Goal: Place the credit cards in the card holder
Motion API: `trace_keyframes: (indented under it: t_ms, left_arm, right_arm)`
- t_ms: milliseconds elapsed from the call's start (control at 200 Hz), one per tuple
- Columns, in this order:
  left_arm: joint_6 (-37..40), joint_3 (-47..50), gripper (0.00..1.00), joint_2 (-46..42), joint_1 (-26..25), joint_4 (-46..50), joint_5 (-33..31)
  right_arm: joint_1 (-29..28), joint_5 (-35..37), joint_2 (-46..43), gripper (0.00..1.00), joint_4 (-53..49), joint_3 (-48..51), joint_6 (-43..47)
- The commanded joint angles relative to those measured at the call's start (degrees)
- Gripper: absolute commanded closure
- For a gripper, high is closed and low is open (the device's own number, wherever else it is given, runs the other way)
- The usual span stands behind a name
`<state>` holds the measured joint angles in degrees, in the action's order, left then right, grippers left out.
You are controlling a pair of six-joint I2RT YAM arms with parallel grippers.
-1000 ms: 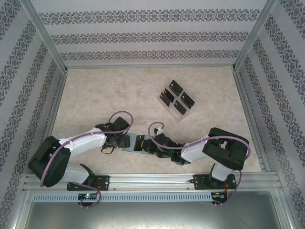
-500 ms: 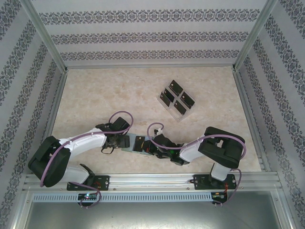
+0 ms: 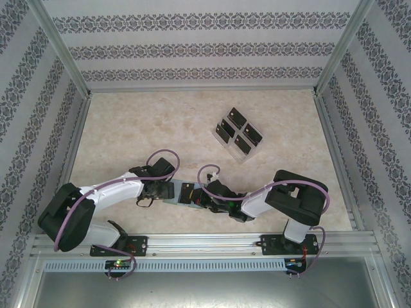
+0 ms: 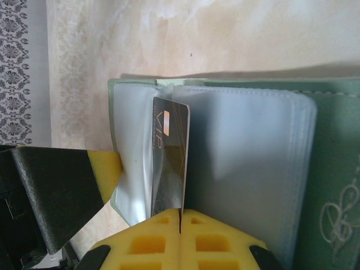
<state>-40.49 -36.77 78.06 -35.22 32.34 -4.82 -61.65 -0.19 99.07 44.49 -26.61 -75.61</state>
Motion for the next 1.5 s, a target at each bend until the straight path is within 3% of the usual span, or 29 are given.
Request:
trace_keyframes:
  t_ms: [0, 879, 1254, 1494]
  left_arm:
    - [0.4, 0.1, 0.11, 0.3, -1.2, 2.8, 0.2]
    - [0.5, 0.4, 0.11, -0.1, -1.1, 2.5, -0.1]
    - [0.5, 0.3, 0.11, 0.1, -1.1, 2.5, -0.1]
    - [0.6, 0.1, 0.12, 0.3, -1.2, 2.5, 0.0]
  right_arm:
    - [-0.2, 0.2, 1.5, 1.0, 1.8, 0.9, -1.7]
    - [-2.0, -1.2, 0.4, 1.0, 2.7, 3.1, -10.3]
    - [-0.6, -3.9, 7.7, 1.0, 11.1, 1.9, -12.5]
    - [0.2, -4.7, 7.5, 1.0, 8.9, 0.9, -11.0]
